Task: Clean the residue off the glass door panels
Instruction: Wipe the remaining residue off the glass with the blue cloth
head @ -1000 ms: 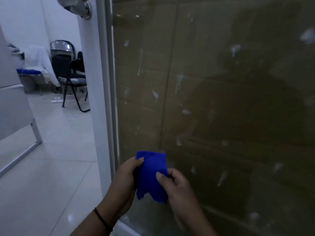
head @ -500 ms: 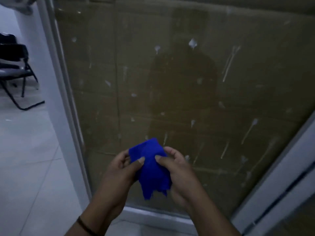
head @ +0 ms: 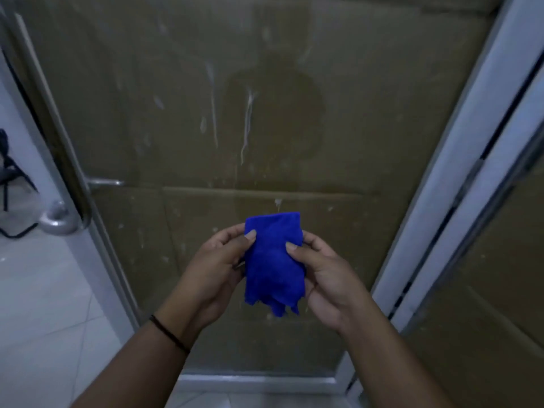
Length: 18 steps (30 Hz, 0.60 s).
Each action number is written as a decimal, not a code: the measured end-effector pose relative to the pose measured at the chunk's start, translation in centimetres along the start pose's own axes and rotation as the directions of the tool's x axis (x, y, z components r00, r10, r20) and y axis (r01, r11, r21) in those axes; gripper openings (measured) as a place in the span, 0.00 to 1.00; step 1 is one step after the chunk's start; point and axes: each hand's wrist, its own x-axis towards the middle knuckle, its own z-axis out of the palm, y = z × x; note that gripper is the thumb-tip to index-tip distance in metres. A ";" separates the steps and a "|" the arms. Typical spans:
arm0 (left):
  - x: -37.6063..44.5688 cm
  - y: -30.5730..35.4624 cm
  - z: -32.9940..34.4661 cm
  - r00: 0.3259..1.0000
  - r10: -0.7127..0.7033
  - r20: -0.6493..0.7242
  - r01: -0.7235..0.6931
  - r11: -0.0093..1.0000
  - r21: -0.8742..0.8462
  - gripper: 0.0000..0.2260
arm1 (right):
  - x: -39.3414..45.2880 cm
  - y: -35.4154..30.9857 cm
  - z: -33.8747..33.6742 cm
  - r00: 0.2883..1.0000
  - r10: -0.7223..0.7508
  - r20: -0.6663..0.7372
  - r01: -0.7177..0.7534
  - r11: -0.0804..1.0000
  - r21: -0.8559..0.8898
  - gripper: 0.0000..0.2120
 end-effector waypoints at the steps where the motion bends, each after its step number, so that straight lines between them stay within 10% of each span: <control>1: -0.4 1.7 1.3 0.999 0.002 0.035 -0.003 1.000 0.011 0.16 | -1.1 -1.8 0.7 0.999 -0.032 -0.005 0.032 0.999 -0.005 0.13; 11: -6.1 11.9 14.3 0.971 0.091 0.222 -0.121 0.985 0.123 0.06 | -11.4 -14.4 3.8 0.922 -0.374 -0.102 0.363 0.925 -0.108 0.10; 18: -9.6 14.6 21.3 0.962 0.161 0.222 -0.186 0.978 0.093 0.06 | -17.7 -20.2 3.0 0.956 -0.285 0.067 0.291 0.905 -0.311 0.16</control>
